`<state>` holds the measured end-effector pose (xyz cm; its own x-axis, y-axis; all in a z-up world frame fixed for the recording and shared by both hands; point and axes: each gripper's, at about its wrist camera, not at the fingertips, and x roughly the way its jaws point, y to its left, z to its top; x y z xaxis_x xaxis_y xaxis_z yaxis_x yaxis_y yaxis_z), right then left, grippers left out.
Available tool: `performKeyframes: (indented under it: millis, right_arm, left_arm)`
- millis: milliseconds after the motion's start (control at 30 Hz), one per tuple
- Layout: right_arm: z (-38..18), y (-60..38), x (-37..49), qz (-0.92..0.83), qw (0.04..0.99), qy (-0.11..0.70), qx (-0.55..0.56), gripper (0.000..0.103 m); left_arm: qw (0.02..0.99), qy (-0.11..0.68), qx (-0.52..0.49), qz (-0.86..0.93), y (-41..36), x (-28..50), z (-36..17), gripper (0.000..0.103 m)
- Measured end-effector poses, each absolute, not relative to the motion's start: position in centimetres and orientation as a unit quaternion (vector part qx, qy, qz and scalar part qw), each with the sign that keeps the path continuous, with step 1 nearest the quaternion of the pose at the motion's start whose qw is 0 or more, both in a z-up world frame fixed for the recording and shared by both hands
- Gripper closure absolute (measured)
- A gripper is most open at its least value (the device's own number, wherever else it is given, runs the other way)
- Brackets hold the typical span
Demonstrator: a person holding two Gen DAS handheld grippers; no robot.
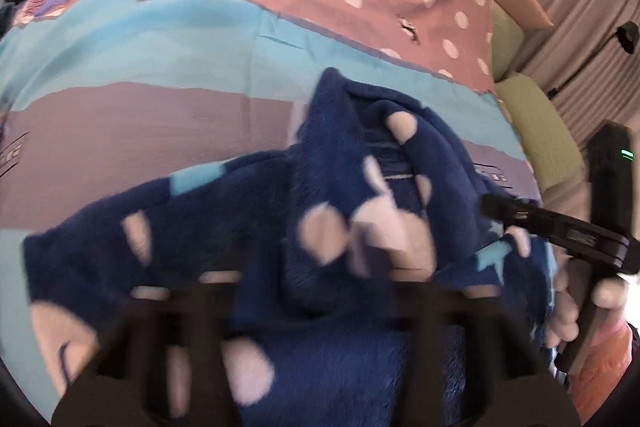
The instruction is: Fold small clothes
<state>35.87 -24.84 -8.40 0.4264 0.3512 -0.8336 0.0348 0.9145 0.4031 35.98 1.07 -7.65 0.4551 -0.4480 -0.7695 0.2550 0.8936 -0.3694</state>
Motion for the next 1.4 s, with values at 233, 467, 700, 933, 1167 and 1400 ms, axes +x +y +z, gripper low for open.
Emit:
performKeyframes:
  millis: [233,467,700,933,1167,1400]
  right_arm:
    - [-10.2,-26.7,34.8,0.067,0.828,0.521,0.194,0.096]
    - [-6.6,-27.5,31.1,0.042,0.864,0.462,0.198,0.079]
    - [-3.9,-27.9,19.0,0.073,0.890,0.424,0.154,0.079]
    - [-5.6,-27.6,7.2,0.063,0.883,0.444,0.139,0.079]
    - [-6.3,-27.0,1.8,0.039,0.875,0.455,0.163,0.076]
    - [-8.3,-27.0,-2.1,0.027,0.864,0.473,0.171,0.071]
  left_arm:
    - [0.864,0.465,-0.064,-0.183,2.2,36.0,-9.3,0.095]
    - [0.888,0.426,-0.040,-0.169,1.9,33.9,-7.0,0.089]
    - [0.905,0.368,-0.078,-0.197,6.2,26.0,-2.1,0.073]
    - [0.896,0.377,-0.060,-0.226,8.8,15.2,-3.5,0.062]
    - [0.895,0.413,-0.046,-0.161,11.7,10.3,-6.8,0.061]
    - [0.885,0.427,-0.082,-0.168,14.7,5.7,-8.1,0.058]
